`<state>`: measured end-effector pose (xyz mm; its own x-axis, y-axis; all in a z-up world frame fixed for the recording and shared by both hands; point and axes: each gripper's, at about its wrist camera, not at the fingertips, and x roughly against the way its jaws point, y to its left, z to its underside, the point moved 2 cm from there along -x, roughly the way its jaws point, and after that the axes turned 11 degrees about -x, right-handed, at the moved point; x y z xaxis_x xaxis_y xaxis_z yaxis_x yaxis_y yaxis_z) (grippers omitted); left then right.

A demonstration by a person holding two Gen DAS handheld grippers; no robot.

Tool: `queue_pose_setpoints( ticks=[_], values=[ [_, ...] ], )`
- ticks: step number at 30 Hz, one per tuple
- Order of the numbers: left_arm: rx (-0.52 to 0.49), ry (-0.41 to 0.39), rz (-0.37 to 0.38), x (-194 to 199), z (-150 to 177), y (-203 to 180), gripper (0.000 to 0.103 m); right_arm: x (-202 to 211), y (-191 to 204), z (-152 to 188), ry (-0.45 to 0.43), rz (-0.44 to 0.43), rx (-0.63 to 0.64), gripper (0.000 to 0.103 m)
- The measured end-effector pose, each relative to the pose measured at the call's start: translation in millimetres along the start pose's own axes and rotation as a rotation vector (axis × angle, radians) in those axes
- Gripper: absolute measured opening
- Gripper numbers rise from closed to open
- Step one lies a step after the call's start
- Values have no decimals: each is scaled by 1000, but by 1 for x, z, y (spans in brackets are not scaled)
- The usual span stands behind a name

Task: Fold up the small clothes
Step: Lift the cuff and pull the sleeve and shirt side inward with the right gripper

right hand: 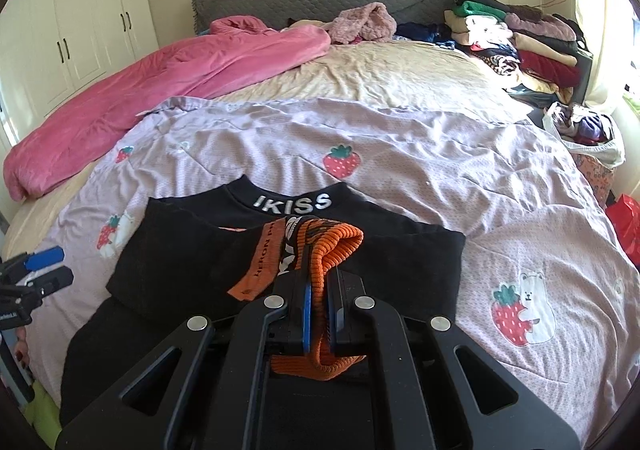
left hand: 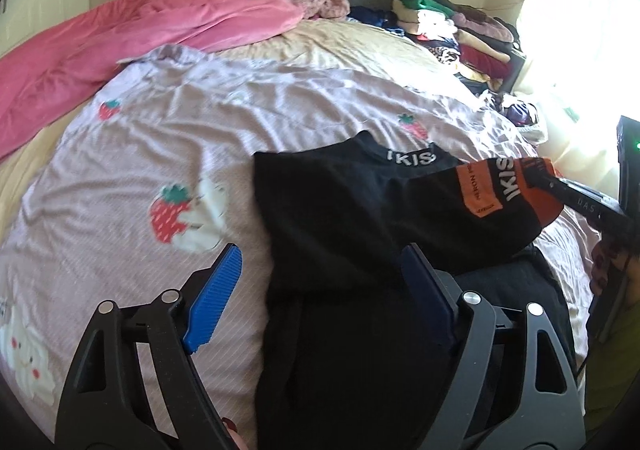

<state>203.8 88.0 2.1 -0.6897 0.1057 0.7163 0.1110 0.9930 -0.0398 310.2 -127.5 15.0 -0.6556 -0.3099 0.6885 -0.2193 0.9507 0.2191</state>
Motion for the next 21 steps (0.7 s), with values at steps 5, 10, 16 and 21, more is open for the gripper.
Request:
queue_pose_setpoints(
  ticks=[5, 10, 16, 21],
  values=[
    [-44, 29, 28, -25, -13, -17, 74, -5, -13, 2, 7, 10, -13, 5],
    [-40, 74, 32, -48, -9, -15, 74, -15, -26, 8, 24, 18, -50, 5],
    [-71, 128, 48, -68, 1, -22, 74, -28, -35, 15, 49, 28, -69, 5],
    [-77, 172, 48, -79, 12, -22, 74, -34, -38, 19, 61, 42, -89, 5]
  ],
)
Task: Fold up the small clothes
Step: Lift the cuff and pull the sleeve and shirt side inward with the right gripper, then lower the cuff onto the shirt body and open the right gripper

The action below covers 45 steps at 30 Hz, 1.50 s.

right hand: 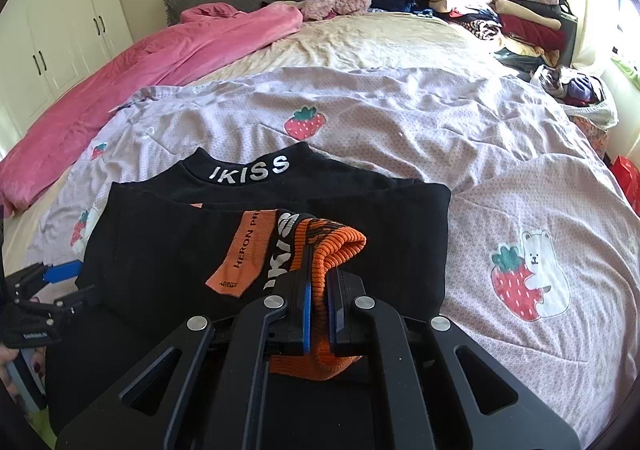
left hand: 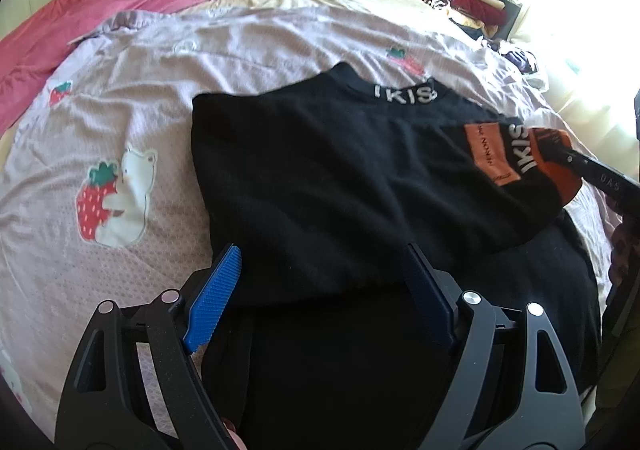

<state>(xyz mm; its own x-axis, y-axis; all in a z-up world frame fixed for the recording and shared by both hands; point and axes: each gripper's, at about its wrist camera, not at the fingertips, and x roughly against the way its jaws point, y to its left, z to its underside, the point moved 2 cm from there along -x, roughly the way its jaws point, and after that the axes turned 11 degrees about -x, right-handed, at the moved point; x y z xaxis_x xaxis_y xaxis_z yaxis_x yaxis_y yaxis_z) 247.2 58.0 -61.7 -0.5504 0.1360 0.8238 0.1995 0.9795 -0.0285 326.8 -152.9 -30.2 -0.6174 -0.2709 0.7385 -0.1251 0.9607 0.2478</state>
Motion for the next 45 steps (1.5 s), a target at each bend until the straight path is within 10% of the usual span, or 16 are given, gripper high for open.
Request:
queue_pose_setpoints(
  ticks=[10, 20, 45],
  values=[
    [36, -42, 31, 18, 2, 2, 74, -1, -9, 5, 8, 45, -42, 16],
    [31, -110, 5, 47, -1, 4, 74, 23, -18, 9, -24, 52, -76, 51],
    [-8, -2, 27, -3, -4, -6, 74, 1, -19, 15, 63, 5, -92, 62]
  ],
)
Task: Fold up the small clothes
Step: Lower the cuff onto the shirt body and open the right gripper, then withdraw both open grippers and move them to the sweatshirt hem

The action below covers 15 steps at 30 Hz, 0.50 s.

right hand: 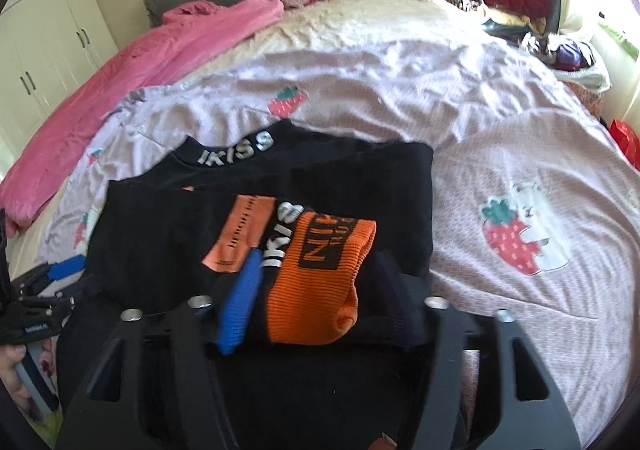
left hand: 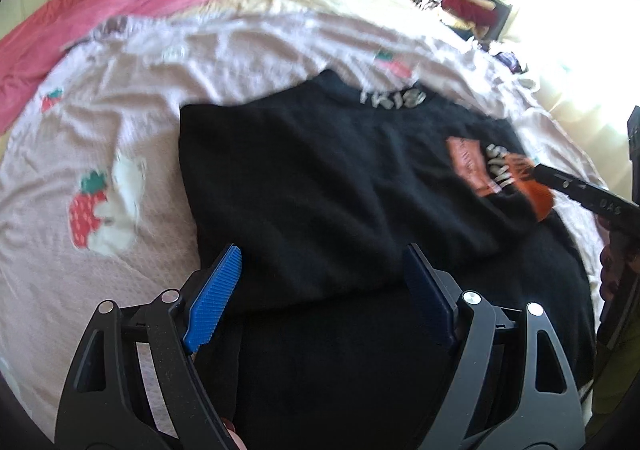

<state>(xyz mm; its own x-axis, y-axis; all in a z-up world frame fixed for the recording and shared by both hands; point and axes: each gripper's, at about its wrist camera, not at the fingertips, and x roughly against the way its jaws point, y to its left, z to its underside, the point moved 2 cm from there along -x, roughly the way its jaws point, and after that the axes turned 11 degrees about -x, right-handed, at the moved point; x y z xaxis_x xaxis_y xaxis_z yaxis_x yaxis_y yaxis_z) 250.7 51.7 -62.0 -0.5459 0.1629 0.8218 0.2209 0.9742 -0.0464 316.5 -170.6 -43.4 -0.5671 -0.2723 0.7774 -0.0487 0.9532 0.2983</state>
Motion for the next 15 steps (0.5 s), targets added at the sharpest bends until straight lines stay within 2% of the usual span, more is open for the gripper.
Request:
queue_pose_setpoints(
  ticks=[4, 6, 7, 10, 13, 15],
  values=[
    [-10, 7, -11, -6, 7, 1, 74, -22, 1, 3, 54, 1, -3, 60],
    [-2, 4, -5, -5, 7, 3, 74, -27, 3, 5, 51, 4, -2, 27],
    [1, 3, -2, -4, 7, 4, 74, -26, 4, 5, 40, 5, 2, 5],
    [9, 4, -7, -4, 8, 5, 74, -7, 13, 4, -41, 1, 60, 5],
    [11, 8, -14, -5, 9, 6, 74, 10, 19, -1, -115, 47, 115, 5],
    [16, 4, -24, -5, 10, 6, 74, 11, 19, -3, -122, 73, 132, 5]
  ],
)
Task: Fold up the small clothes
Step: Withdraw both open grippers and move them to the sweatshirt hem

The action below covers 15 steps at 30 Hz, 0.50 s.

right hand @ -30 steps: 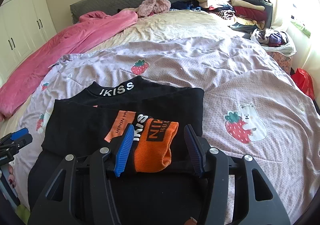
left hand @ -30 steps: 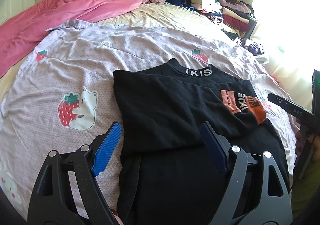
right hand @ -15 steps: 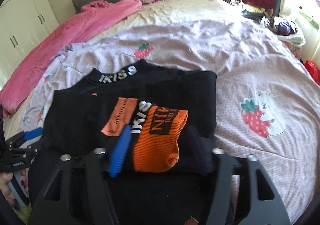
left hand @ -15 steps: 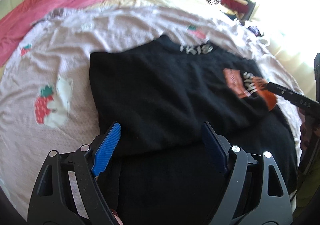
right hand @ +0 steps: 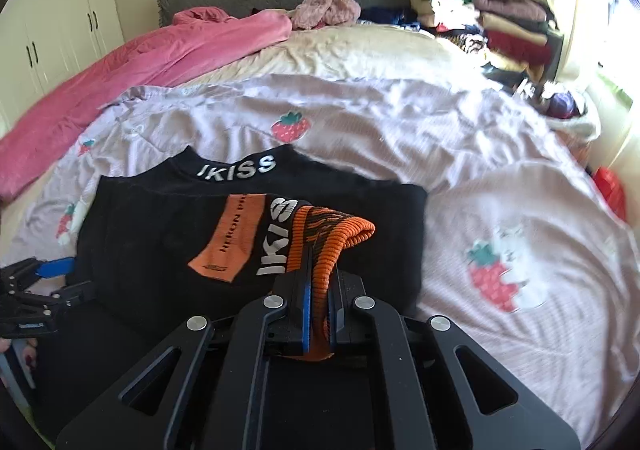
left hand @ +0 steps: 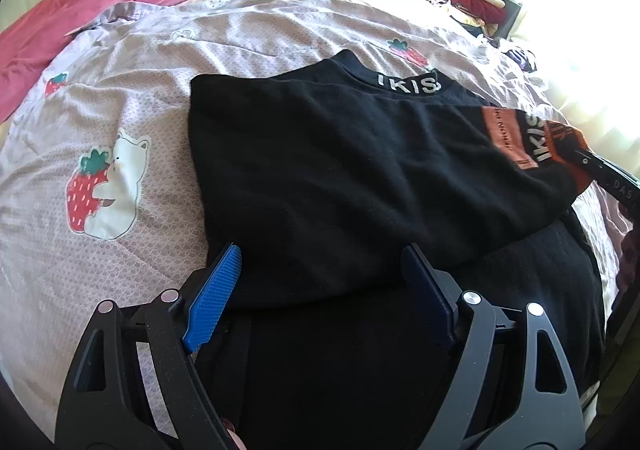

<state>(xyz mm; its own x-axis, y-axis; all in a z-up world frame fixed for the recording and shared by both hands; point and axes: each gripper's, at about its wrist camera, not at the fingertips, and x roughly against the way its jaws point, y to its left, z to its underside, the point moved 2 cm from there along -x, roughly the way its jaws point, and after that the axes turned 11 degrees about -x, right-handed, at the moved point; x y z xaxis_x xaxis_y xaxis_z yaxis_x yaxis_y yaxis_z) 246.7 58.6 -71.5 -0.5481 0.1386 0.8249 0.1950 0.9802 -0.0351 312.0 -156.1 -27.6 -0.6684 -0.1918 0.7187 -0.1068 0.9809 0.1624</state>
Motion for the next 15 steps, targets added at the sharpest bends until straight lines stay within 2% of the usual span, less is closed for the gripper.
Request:
queue_pose_setpoints(
  ticks=[4, 5, 9, 10, 11, 15],
  values=[
    [-13, -1, -14, -1, 2, -2, 74, -24, -5, 6, 83, 58, -16, 7],
    [-14, -3, -13, -1, 3, -2, 74, -27, -8, 8, 93, 76, -30, 11],
    [3, -15, 8, 5, 7, 3, 75, -19, -19, 10, 50, 115, -89, 28],
    [9, -22, 20, 10, 9, 5, 74, -12, -20, 10, 28, 125, -103, 48],
    [14, -31, 25, 15, 9, 7, 74, -6, -20, 9, 8, 124, -110, 56],
    [30, -60, 37, 32, 10, 13, 75, 16, -5, 5, -44, 74, -95, 58]
  ],
)
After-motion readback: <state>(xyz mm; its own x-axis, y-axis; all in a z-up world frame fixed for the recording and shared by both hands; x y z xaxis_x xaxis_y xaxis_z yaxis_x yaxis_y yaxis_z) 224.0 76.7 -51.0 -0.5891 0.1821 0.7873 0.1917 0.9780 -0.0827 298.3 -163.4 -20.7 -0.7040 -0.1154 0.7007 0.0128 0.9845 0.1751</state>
